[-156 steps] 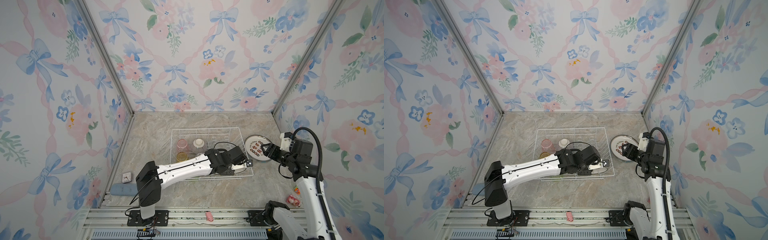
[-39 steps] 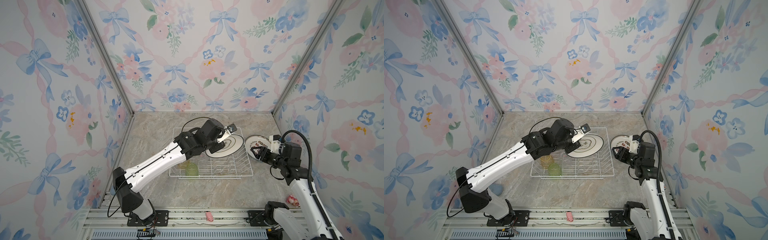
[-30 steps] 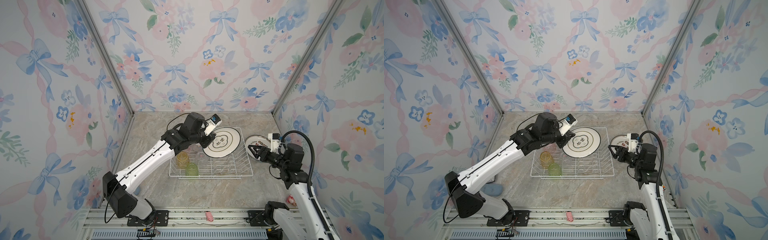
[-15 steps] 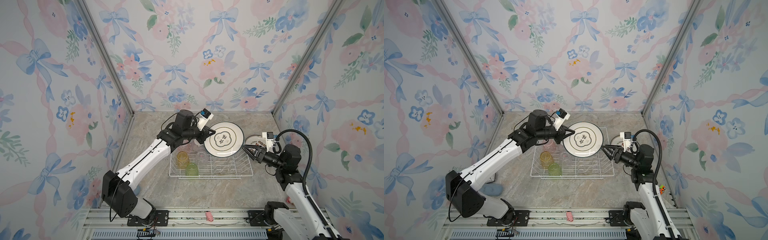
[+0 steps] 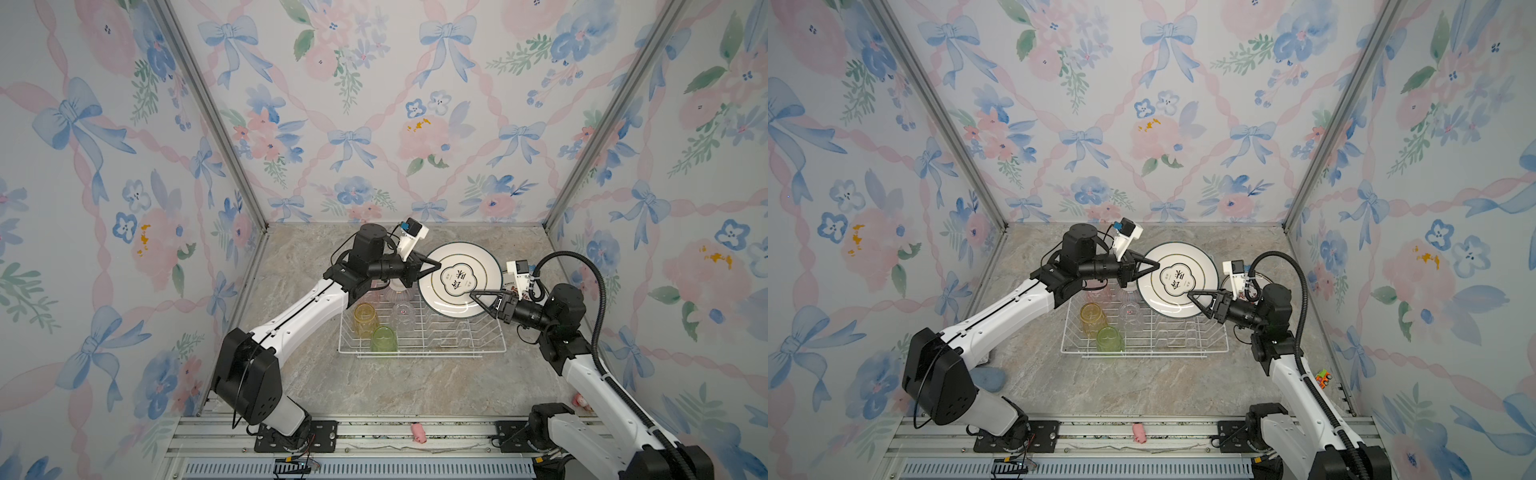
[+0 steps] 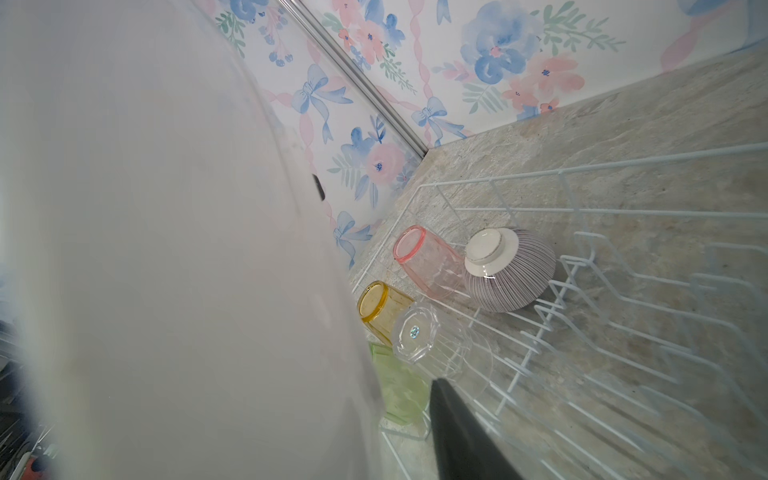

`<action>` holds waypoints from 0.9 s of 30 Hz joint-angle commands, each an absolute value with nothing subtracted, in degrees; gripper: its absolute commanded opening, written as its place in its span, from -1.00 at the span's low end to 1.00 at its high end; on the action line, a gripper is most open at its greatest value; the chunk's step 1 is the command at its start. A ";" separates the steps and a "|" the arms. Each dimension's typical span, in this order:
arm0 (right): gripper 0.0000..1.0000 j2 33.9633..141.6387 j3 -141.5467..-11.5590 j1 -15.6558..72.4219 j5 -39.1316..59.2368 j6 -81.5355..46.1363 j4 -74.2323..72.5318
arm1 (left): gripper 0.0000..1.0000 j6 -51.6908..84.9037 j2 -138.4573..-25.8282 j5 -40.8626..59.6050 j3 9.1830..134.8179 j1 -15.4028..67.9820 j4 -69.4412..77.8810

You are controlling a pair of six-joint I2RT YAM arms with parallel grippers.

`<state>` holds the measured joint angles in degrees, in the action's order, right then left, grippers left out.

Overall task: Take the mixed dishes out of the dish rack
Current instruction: 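Close the right gripper on the white plate's rim beside the left gripper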

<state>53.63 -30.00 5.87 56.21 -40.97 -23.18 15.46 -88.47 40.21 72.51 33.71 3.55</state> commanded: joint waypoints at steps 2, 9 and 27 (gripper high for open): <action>-0.12 53.22 -31.60 6.65 54.49 -41.97 -26.33 | -1.00 19.85 -89.19 43.85 71.90 33.22 12.04; -0.66 52.00 -32.17 6.69 50.89 -40.74 -22.67 | -1.00 20.26 -89.92 44.50 71.68 33.31 12.39; -1.00 48.08 -36.10 -1.68 42.00 -37.31 -6.11 | -0.16 9.06 -81.15 29.33 66.56 35.97 3.70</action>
<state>49.21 -33.39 2.07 44.34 -36.86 -8.32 14.44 -84.90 34.70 66.74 34.79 7.46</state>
